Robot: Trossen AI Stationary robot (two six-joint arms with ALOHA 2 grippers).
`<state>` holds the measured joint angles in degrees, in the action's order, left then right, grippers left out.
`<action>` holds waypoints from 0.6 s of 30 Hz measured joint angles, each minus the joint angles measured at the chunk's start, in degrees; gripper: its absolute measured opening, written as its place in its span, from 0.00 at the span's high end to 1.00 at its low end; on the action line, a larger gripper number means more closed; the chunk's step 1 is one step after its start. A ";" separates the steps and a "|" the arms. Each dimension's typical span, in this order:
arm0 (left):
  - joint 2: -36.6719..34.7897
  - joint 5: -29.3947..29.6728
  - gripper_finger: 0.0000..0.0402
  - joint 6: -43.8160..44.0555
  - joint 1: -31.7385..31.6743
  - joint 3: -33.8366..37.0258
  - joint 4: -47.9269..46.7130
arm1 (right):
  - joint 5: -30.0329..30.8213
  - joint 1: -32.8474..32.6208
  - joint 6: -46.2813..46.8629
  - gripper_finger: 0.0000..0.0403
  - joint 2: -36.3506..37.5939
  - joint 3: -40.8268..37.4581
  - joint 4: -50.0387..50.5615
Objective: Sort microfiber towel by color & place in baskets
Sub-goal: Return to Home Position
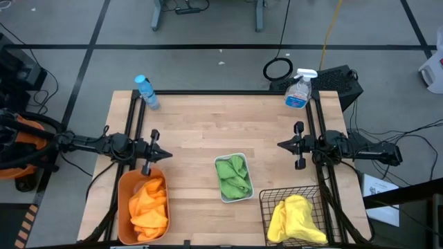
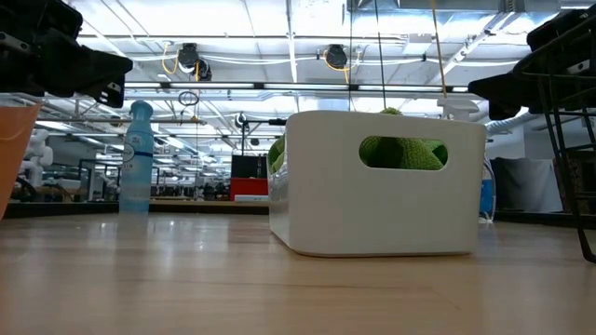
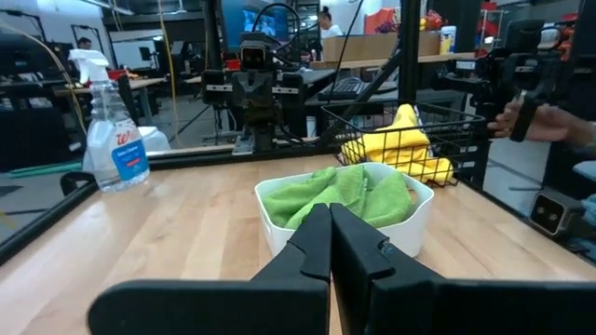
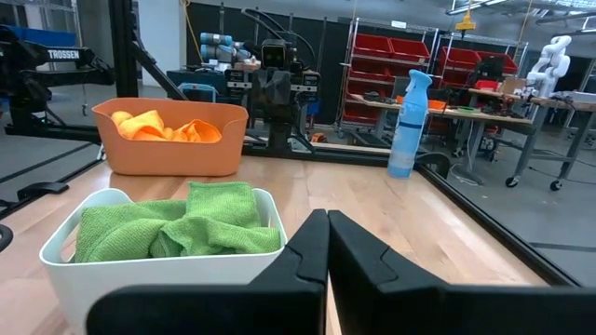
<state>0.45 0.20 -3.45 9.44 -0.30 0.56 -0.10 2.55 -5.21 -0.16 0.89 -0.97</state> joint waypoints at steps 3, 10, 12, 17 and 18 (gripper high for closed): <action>0.02 0.74 1.00 -0.30 -0.71 0.02 0.02 | 0.02 0.00 0.00 1.00 0.00 0.00 0.00; 0.02 0.73 1.00 1.17 -2.50 0.02 0.02 | 0.02 0.00 0.00 1.00 0.00 0.00 -0.02; 0.02 0.70 1.00 1.54 -2.47 0.03 0.01 | 0.03 0.00 0.00 1.00 0.00 0.00 -0.02; 0.02 0.73 0.99 1.40 -2.52 0.04 0.00 | 0.02 -0.02 0.00 1.00 0.00 -0.01 -0.02; 0.02 0.73 0.98 1.45 -2.52 0.02 0.01 | 0.04 -0.02 0.00 1.00 0.00 -0.02 -0.02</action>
<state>0.47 0.93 -1.99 6.92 -0.27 0.57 -0.05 2.52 -5.21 -0.16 0.86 -0.99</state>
